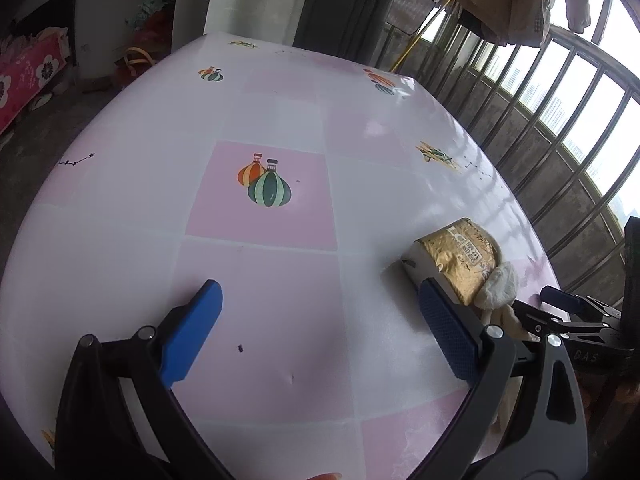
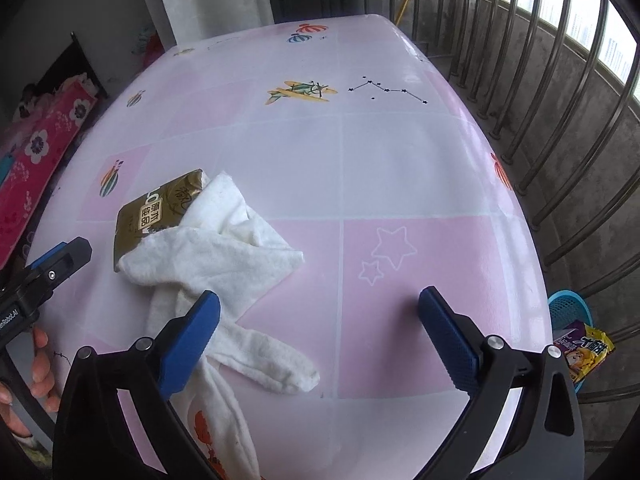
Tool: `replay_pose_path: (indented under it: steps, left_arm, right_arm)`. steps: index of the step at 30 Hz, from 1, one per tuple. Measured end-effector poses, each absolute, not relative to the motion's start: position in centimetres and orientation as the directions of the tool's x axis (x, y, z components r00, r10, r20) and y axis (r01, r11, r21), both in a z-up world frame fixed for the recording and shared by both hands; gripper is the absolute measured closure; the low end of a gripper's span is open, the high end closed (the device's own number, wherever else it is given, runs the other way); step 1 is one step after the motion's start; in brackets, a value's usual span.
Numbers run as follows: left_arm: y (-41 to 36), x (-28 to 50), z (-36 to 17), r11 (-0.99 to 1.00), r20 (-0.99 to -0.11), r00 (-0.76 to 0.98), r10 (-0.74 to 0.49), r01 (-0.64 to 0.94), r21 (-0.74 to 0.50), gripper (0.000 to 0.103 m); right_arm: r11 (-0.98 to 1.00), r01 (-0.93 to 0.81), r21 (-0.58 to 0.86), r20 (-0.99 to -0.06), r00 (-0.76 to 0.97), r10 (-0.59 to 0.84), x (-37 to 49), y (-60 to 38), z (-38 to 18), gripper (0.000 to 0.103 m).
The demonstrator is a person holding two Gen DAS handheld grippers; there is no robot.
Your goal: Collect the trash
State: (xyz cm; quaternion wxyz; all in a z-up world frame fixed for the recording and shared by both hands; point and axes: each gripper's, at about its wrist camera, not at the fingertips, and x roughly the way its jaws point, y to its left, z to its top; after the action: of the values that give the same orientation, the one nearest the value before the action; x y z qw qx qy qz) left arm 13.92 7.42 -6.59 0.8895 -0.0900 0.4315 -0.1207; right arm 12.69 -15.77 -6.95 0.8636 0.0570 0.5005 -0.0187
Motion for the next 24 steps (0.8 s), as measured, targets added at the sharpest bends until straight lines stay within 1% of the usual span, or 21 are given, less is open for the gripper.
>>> replay_pose_path:
  steps: [4,15,19,24]
  left_arm:
    - [7.4,13.8,-6.6,0.96,-0.749,0.603,-0.273,0.118,-0.255,0.009]
    - [7.9,13.5,-6.6,0.952,-0.737,0.611,-0.289,0.103,-0.288,0.009]
    - [8.4,13.5,-6.5,0.941,-0.721,0.621,-0.308,0.088,-0.327,0.009]
    - [8.3,13.5,-6.6,0.942,-0.721,0.621,-0.309,0.093,-0.323,0.009]
  right_arm:
    - [0.993,0.089,0.075,-0.862,0.506,0.019,12.7,-15.6,-7.0,0.006]
    - [0.993,0.076,0.088,-0.849,0.528,0.035,12.3,-15.9,-7.2,0.006]
    - [0.995,0.069,0.077,-0.851,0.525,0.029,12.4,-15.9,-7.2,0.006]
    - [0.995,0.067,0.076,-0.847,0.531,0.029,12.5,-15.9,-7.2,0.006]
